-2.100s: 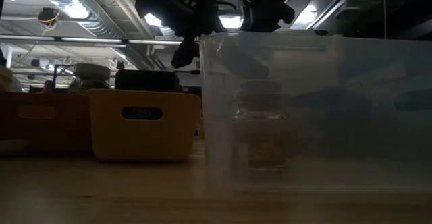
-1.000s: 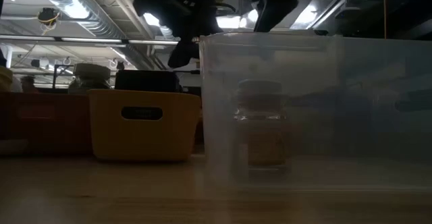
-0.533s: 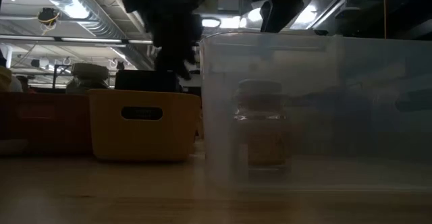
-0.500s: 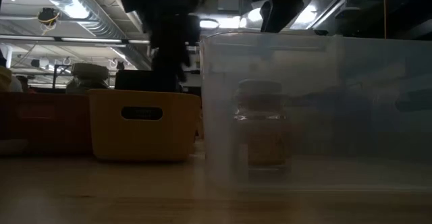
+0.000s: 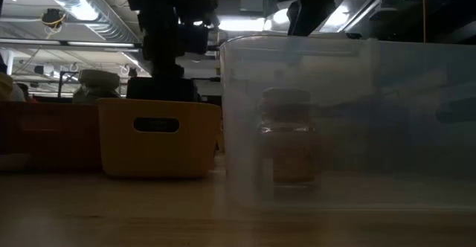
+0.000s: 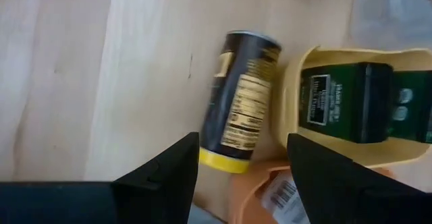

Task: Sort spices by type
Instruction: Put the yellow spice bottle into the blue bin

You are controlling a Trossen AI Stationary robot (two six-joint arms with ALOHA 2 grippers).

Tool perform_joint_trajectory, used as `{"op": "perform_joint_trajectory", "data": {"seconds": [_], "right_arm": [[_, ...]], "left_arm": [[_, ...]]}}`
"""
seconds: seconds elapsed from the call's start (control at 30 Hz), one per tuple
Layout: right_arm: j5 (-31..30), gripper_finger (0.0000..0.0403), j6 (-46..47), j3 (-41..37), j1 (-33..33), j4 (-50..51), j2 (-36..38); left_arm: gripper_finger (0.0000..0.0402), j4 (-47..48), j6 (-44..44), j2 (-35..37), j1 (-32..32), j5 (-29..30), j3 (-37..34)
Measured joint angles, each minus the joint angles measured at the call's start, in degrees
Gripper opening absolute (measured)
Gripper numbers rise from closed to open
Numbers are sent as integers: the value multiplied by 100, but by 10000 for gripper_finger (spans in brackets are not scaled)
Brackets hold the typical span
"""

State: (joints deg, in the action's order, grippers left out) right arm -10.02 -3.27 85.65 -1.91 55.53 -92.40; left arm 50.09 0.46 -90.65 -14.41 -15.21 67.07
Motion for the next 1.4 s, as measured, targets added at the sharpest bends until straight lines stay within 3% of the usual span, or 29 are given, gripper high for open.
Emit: {"op": "perform_joint_trajectory", "data": {"seconds": [0.17,0.43,0.63,0.97,1.13,1.4], "right_arm": [[58,243,0,0,0,-6,0],[57,243,0,0,4,-9,0],[56,243,-2,-2,4,-45,0],[59,243,-2,-2,4,-6,-2],[60,243,-2,-2,4,-9,-2],[60,243,-1,-2,4,-13,-2]], "left_arm": [[208,31,24,-254,113,193,0],[208,134,779,-485,524,202,0],[208,135,991,-609,697,580,-2],[208,131,952,-951,732,741,-7],[208,22,943,-1187,733,1157,-7],[208,-51,1048,-1296,727,1175,5]]}}
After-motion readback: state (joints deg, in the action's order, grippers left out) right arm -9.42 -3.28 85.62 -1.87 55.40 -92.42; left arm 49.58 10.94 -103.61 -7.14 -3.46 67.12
